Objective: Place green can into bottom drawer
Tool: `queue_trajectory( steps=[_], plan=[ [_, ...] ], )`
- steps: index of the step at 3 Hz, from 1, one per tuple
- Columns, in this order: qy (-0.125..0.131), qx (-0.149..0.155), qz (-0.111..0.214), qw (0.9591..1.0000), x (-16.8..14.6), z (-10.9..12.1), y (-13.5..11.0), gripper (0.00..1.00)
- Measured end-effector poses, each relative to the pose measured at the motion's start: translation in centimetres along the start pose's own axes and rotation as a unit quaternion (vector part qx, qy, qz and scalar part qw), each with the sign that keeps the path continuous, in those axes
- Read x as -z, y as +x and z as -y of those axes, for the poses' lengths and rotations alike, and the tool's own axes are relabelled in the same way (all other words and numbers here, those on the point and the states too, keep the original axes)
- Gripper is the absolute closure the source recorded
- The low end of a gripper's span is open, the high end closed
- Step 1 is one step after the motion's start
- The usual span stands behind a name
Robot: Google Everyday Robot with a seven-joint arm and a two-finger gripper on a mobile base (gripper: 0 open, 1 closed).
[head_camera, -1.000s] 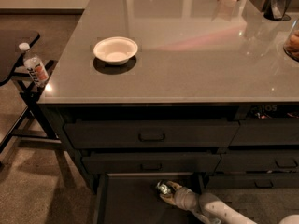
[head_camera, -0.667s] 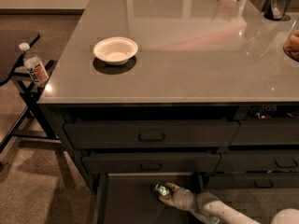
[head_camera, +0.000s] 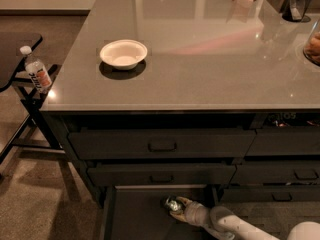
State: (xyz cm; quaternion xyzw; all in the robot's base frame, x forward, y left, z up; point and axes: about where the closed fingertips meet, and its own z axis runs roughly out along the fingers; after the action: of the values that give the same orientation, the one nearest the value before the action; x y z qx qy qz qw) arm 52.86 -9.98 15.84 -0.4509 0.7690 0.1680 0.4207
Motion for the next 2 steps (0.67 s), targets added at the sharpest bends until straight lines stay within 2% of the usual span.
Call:
queue_trajectory(
  steps=[2],
  plan=[
    [0.0,0.0,0.0,1.0,0.0,-0.01,0.0,0.39]
  ],
)
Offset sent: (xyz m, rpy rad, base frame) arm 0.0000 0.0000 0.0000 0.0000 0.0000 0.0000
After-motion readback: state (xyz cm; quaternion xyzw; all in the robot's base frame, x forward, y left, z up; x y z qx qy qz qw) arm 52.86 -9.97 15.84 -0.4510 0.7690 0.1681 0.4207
